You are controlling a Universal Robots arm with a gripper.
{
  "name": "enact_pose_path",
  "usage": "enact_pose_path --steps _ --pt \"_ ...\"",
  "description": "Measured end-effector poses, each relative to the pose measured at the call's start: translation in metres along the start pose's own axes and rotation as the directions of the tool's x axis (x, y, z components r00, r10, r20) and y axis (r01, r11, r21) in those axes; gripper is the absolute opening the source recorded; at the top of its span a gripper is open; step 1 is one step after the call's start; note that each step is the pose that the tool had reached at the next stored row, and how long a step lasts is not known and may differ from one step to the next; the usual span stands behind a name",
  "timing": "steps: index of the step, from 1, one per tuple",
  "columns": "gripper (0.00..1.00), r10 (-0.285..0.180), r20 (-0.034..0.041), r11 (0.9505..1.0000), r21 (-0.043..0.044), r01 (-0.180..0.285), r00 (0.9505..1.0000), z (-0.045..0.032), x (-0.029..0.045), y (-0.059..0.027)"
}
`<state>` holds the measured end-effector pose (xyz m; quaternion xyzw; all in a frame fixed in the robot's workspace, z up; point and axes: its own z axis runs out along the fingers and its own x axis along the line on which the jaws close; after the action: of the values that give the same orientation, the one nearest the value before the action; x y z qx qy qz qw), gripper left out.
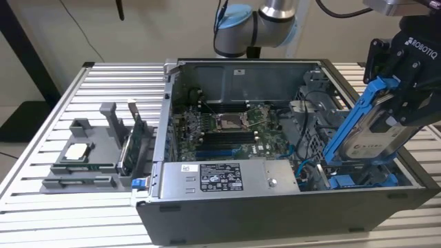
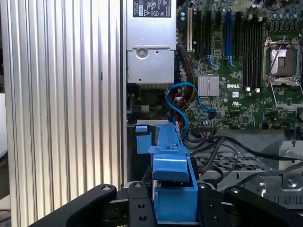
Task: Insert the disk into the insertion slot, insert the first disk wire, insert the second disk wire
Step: 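Insert the disk into the insertion slot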
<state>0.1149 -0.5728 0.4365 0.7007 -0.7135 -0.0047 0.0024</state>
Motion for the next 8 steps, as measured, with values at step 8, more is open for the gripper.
enact_pose_path --steps 8 --pt "0.33 0.0 0.0001 1.0 0.0 0.0 1.0 0.0008 0.0 0.0"
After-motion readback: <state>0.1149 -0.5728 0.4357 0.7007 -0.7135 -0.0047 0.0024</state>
